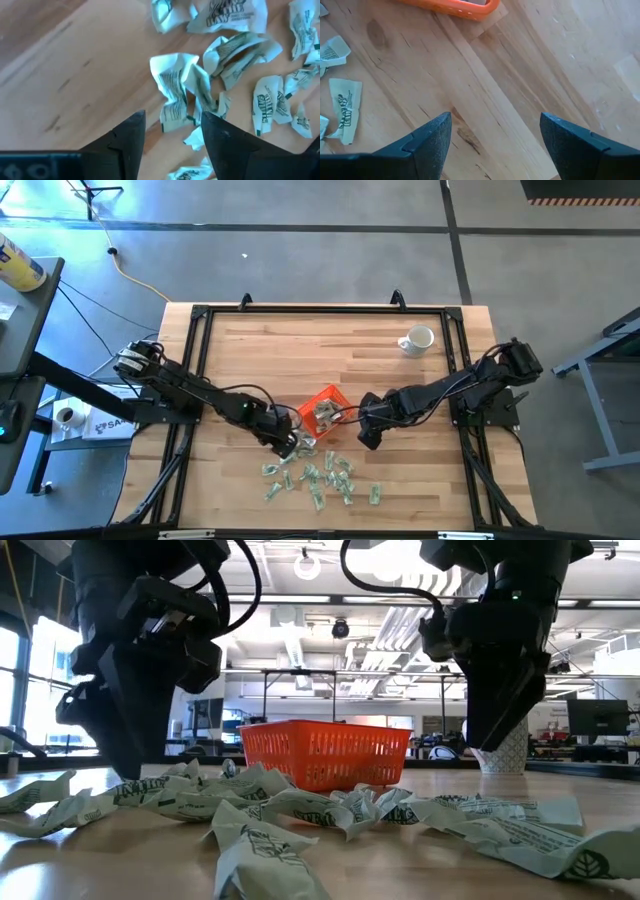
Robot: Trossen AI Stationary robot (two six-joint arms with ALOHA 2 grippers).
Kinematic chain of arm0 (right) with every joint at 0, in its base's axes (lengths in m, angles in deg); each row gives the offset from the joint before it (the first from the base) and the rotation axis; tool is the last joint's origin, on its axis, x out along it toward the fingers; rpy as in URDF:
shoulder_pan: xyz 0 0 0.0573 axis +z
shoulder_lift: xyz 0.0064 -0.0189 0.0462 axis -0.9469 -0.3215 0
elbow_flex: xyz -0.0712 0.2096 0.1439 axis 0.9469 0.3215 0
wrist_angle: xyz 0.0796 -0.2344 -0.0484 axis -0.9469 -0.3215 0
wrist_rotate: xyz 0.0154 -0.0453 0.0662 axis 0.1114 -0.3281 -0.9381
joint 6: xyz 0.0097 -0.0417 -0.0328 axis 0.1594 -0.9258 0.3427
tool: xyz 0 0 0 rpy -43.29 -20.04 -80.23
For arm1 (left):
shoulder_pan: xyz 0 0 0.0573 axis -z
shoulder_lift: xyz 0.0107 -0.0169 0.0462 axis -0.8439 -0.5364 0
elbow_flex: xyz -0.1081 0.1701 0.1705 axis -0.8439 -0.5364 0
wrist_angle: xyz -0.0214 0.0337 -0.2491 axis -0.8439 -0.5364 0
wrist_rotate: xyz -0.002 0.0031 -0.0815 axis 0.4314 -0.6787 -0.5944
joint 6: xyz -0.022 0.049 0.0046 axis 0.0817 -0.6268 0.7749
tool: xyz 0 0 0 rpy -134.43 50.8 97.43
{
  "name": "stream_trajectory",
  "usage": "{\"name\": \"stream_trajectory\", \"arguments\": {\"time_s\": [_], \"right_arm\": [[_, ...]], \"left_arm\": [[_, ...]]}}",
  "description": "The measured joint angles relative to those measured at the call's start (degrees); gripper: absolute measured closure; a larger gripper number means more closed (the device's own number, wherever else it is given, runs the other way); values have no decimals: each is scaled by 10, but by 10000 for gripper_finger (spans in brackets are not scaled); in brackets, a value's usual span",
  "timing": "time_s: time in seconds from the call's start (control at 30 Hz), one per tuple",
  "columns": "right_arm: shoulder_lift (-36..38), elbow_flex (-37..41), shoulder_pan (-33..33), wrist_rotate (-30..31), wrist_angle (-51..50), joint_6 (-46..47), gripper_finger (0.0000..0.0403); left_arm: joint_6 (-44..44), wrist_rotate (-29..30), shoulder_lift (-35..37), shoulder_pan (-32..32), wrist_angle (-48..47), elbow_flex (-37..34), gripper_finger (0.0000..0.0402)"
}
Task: Pick and place Stevia / Truvia into bins
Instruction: Put the stevia packet into the orange bin
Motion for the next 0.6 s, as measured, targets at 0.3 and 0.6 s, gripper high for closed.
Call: {"name": "stream_trajectory", "arguments": {"time_s": [0.3, 0.6], "right_arm": [[0, 0, 0, 2, -2, -1, 110], [0, 0, 0, 12, -6, -1, 110]], "left_arm": [[-22, 4, -35, 4, -6, 3, 206], [-42, 37, -32, 4, -82, 4, 259]]}}
